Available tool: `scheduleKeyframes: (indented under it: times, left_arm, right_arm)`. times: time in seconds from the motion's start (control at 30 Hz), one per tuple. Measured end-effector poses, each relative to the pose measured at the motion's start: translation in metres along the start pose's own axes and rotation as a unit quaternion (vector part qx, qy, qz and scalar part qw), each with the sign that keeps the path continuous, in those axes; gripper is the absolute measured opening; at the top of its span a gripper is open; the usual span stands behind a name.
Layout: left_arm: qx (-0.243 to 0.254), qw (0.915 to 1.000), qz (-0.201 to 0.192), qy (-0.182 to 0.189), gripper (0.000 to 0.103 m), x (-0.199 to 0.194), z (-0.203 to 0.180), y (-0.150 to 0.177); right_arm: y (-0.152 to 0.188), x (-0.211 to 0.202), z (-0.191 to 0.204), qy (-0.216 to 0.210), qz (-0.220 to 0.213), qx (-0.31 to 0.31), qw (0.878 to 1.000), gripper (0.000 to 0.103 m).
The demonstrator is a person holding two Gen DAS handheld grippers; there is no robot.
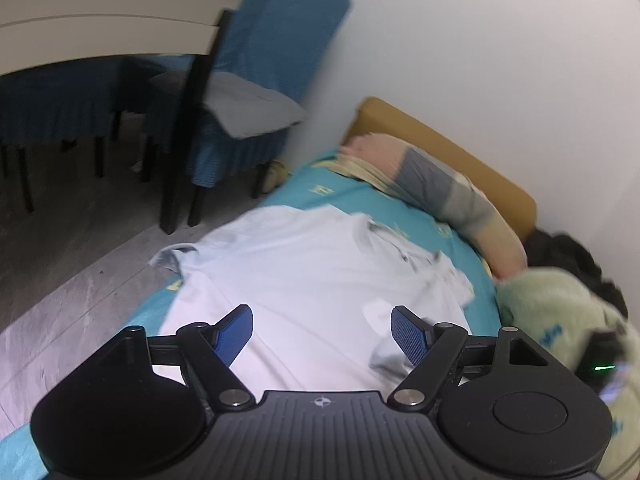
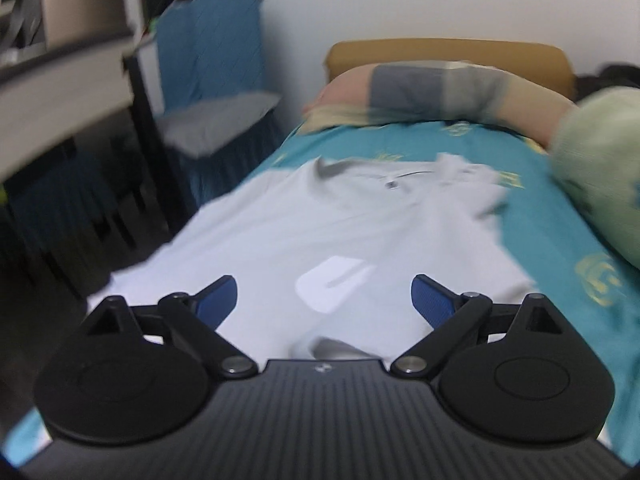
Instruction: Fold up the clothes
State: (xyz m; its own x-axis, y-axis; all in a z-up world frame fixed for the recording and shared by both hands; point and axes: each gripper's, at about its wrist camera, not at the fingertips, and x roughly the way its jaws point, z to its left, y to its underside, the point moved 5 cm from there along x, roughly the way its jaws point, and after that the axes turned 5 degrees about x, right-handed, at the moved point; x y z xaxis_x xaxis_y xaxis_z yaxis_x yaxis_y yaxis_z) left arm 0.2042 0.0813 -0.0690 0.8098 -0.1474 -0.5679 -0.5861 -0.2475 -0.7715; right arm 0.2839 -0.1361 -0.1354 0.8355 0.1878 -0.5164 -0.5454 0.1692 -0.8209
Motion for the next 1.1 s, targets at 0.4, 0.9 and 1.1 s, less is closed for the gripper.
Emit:
scheduleKeyframes:
  times: [0.4,0.9,1.1]
  left_arm:
    - [0.123,0.9917,0.033,0.015,0.079,0.005,-0.063,0.053]
    - [0.233,0.9717,0.018,0.034,0.079,0.119,-0.154,0.088]
    - [0.297,0.9533,-0.003,0.056,0.082,0.187,-0.215,0.078]
  right_arm:
    - [0.023,-0.156,-0.045,0.047,-0.039,0.013,0.998,0.096]
    - [0.019,-0.150,-0.141,0.121,-0.105,0.131,0.978,0.096]
    - [0.025,-0.127,-0.173,0.123,-0.085,0.212,0.966,0.096]
